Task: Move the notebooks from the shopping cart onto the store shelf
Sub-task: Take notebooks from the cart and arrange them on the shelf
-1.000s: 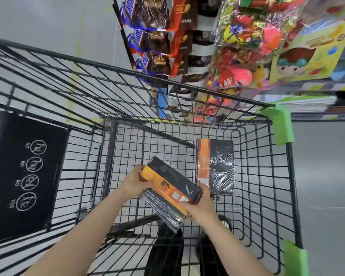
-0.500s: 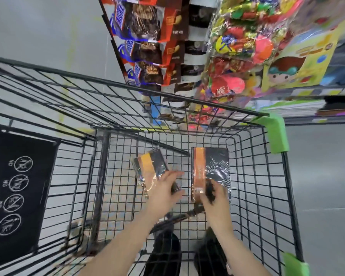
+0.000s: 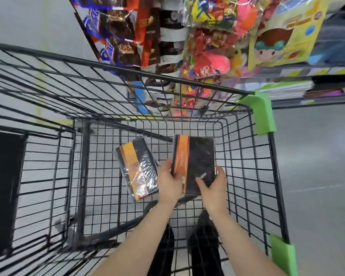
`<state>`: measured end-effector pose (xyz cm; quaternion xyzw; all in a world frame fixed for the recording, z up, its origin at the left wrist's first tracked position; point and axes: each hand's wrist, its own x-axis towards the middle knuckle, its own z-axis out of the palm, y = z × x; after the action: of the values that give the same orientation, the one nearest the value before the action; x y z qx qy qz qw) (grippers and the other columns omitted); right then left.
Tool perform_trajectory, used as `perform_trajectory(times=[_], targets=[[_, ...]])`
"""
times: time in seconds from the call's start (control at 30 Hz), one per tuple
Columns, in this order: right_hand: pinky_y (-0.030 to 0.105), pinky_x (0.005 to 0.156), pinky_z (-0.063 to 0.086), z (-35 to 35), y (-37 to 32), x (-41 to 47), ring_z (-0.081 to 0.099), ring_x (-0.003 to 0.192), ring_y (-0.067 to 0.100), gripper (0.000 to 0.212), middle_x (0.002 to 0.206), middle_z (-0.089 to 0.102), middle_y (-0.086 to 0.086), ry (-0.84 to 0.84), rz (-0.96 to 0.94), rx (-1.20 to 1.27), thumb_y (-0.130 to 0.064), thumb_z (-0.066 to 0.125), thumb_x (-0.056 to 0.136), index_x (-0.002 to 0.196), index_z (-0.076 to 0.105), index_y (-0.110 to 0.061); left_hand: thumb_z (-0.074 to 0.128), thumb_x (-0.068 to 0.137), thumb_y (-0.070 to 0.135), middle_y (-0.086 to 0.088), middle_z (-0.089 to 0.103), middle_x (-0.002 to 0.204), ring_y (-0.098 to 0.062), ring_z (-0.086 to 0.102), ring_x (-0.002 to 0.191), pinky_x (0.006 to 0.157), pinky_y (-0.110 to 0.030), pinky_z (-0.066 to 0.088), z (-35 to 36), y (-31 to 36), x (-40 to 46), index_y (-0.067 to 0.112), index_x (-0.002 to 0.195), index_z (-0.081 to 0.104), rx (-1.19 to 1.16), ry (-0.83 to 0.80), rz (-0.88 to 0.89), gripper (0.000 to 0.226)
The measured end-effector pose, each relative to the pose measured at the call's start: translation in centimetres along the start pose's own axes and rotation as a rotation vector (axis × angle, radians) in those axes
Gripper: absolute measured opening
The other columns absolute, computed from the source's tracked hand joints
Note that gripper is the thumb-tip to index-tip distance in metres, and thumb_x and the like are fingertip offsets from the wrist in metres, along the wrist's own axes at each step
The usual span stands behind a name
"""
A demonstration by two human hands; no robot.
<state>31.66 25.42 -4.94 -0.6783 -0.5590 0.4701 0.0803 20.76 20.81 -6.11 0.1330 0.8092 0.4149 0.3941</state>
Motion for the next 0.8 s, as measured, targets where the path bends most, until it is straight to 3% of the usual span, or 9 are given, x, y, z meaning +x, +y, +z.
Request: perform_trajectory(times=[0.1,0.17,0.27,0.37,0.47,0.57,0.63,0.7,0.8], targets=[[0.012,0.068,0.047,-1.2,-1.1,-0.4,0.063,0.087,0.017,0.035,0.102,0.062,0.008,-0.052,0.062,0.159,-0.015,0.062,0.085,0.116,0.046,-0.008,0.062,0.086,0.008,0.004,0.056,0.108,-0.012,0.054,0.098,0.084,-0.015,0.042,-1.3,0.9,0.0,0.011,0.119,0.054,0.005,-0.085,-0.014,0.034],[0.007,0.058,0.047,-1.8,-1.8,-0.8,0.061,0.079,0.010,0.018,0.095,0.063,0.006,-0.134,0.094,0.253,-0.014,0.058,0.088,0.102,0.048,-0.011,0.064,0.084,0.008,0.005,0.058,0.107,-0.009,0.054,0.099,0.081,-0.008,0.041,-3.0,1.2,0.2,0.011,0.122,0.053,0.019,-0.111,-0.018,0.040],[0.016,0.068,0.050,-2.5,-2.6,-1.1,0.061,0.083,0.011,0.020,0.097,0.062,0.002,-0.212,0.103,0.311,-0.010,0.056,0.089,0.105,0.044,-0.015,0.066,0.081,0.002,-0.001,0.061,0.107,-0.015,0.058,0.099,0.090,-0.024,0.048,-6.5,0.3,0.6,0.010,0.115,0.058,-0.003,0.053,-0.043,0.036],[0.019,0.069,0.050,-2.6,-2.7,-1.1,0.061,0.087,0.017,0.021,0.103,0.063,0.006,-0.228,0.086,0.300,-0.012,0.058,0.088,0.104,0.046,-0.016,0.072,0.076,0.009,-0.007,0.055,0.112,-0.023,0.055,0.103,0.086,-0.035,0.047,-9.1,-1.1,1.1,0.007,0.114,0.055,0.057,0.246,-0.151,0.042],[0.011,0.064,0.045,-2.4,-2.7,-1.2,0.058,0.085,0.004,0.020,0.099,0.063,-0.004,-0.259,0.046,0.242,-0.017,0.058,0.089,0.106,0.046,-0.020,0.082,0.064,0.016,-0.003,0.054,0.107,-0.029,0.053,0.107,0.089,-0.042,0.047,-9.4,-3.6,1.7,0.000,0.110,0.052,0.206,0.212,-0.262,0.057],[0.011,0.063,0.043,-1.9,-2.5,-1.1,0.058,0.088,0.002,0.021,0.098,0.061,-0.012,-0.289,0.034,0.210,-0.021,0.057,0.089,0.108,0.046,-0.022,0.083,0.064,0.017,-0.008,0.066,0.089,-0.027,0.065,0.078,0.064,-0.035,0.054,-9.1,-4.5,1.5,0.000,0.100,0.055,0.176,0.143,-0.362,0.049],[0.020,0.071,0.043,-1.8,-2.2,-1.0,0.059,0.094,0.008,0.020,0.102,0.062,-0.008,-0.293,0.040,0.201,-0.023,0.057,0.089,0.106,0.047,-0.025,0.080,0.069,0.013,-0.005,0.061,0.080,-0.026,0.062,0.070,0.054,-0.029,0.050,-9.0,-4.6,1.3,0.002,0.095,0.053,0.156,0.149,-0.356,0.039],[0.019,0.071,0.042,-1.9,-2.5,-1.3,0.057,0.092,0.004,0.021,0.100,0.060,-0.010,-0.295,0.035,0.193,-0.022,0.057,0.089,0.105,0.046,-0.027,0.074,0.075,0.006,-0.004,0.058,0.076,-0.021,0.059,0.064,0.041,-0.019,0.047,-9.2,-3.6,0.8,0.001,0.095,0.046,0.119,0.157,-0.332,0.034],[0.019,0.072,0.044,-3.0,-3.4,-2.4,0.057,0.092,0.003,0.023,0.099,0.060,-0.011,-0.300,0.036,0.229,-0.018,0.058,0.088,0.099,0.045,-0.033,0.069,0.081,0.009,-0.010,0.064,0.095,-0.022,0.059,0.074,0.057,-0.023,0.049,-10.3,-2.6,0.0,0.005,0.102,0.044,0.104,0.121,-0.289,0.033]])
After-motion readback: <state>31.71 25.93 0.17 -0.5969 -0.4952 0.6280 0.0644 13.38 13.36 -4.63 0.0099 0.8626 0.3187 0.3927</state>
